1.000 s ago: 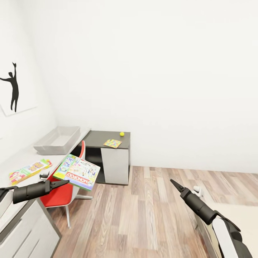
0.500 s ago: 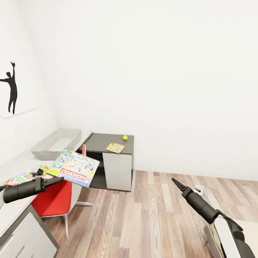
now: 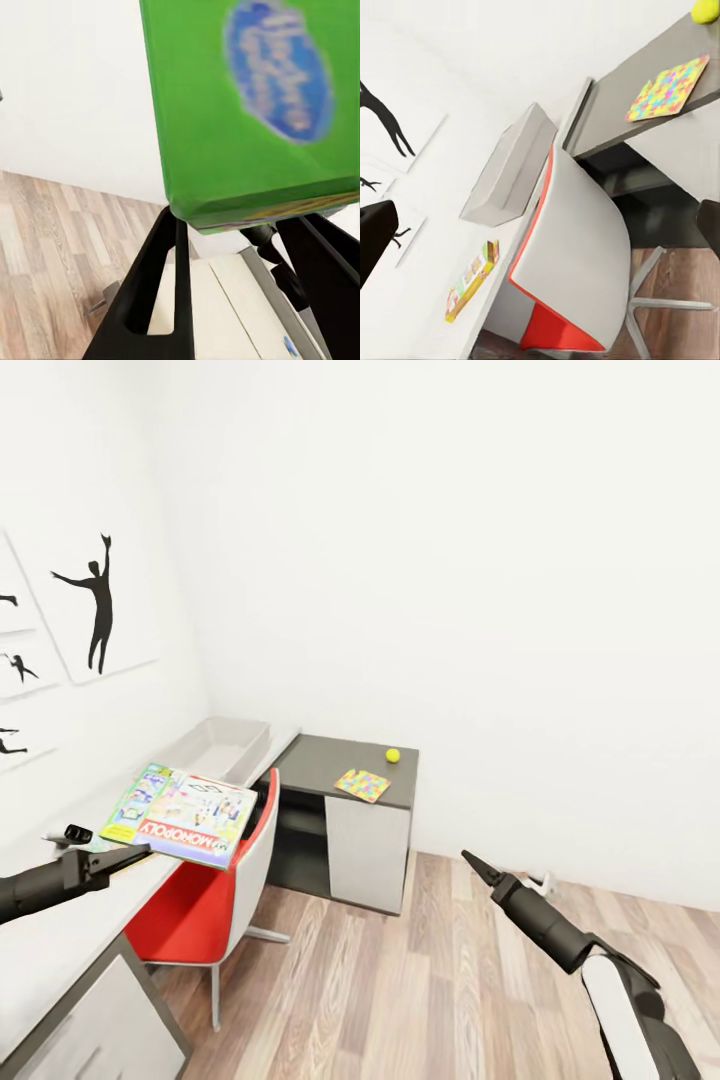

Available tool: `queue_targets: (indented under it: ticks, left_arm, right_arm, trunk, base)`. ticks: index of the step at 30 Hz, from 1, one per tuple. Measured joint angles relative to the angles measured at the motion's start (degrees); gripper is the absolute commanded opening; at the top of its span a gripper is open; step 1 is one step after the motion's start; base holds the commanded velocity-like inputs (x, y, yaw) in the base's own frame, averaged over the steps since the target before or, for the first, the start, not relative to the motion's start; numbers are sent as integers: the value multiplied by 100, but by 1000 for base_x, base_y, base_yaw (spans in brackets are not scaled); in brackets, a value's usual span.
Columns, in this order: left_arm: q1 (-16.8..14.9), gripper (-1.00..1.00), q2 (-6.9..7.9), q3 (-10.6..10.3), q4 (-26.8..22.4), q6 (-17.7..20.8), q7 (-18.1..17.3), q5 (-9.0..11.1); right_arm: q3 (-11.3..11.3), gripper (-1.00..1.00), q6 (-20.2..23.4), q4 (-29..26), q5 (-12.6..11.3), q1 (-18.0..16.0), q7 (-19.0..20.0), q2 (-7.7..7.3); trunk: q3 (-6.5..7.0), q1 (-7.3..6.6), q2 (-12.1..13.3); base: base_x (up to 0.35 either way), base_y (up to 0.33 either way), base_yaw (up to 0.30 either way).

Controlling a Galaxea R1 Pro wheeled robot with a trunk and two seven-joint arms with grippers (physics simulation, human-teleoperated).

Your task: Put all the toys in the child's room - the three board games (two on the bed and one on the table), the two jigsaw puzzles on the table, and the tennis ball on the table - inside the toy box on the table in the child's room.

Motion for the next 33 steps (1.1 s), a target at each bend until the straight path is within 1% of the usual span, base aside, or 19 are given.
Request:
queue_targets:
  ticks: [2,5,7,9,14,15,17,22,29,33]
  left_arm:
    - [0,-100,-9,9,4,-6,5,-2]
    - [0,-100,-31,6,6,-14,11,-8]
    - [0,-100,-36,4,6,-21,10,-10]
    - [0,-100,-38,5,7,-29,8,-11]
    - [1,-100,-42,-4,7,-45,1,-14]
    - [0,-100,-42,-7,7,-46,2,-12]
    - [0,-100,-42,-9,7,-48,1,-16]
    - [-1,-100,-47,-17,8,-55,0,-20]
    - [-2,-100,-52,-29,9,-71,12,-22]
    - [-2,-100,-59,-31,10,-73,9,-21]
  right_arm:
    - [94,100,5,-1,1,-13,1,-28]
    - [146,100,37,-17,-4,-21,9,-59]
    - [165,100,175,-71,-8,-29,11,-69]
    - [174,100,619,-298,-14,-39,4,-68]
    - [158,100,2019,-1052,-40,-47,-53,-72]
    - [148,100,2182,-1105,-42,-50,-65,-75]
    - [131,100,2372,-1159,-48,-57,-80,-78]
    - [118,100,2466,-1182,-53,-59,-89,-81]
    - [50,100,2421,-1181,-58,-53,-80,-82]
    - [41,100,2414,-1174,-57,-53,-80,-80]
  trunk:
    - [0,0,0]
    - [0,0,0]
    - [0,0,0]
    - [0,0,0]
    - [0,0,0]
    - [0,0,0]
    - [0,0,0]
    - [0,0,0]
    - [0,0,0]
    - [0,0,0]
  base:
    - [322,0,288]
    - [323,0,288]
    - [324,0,288]
    - [324,0,288]
    - [324,0,288]
    - [324,0,288]
    - [324,0,288]
    - [324,0,216]
    - [324,-3,25]
    - [282,-119,1]
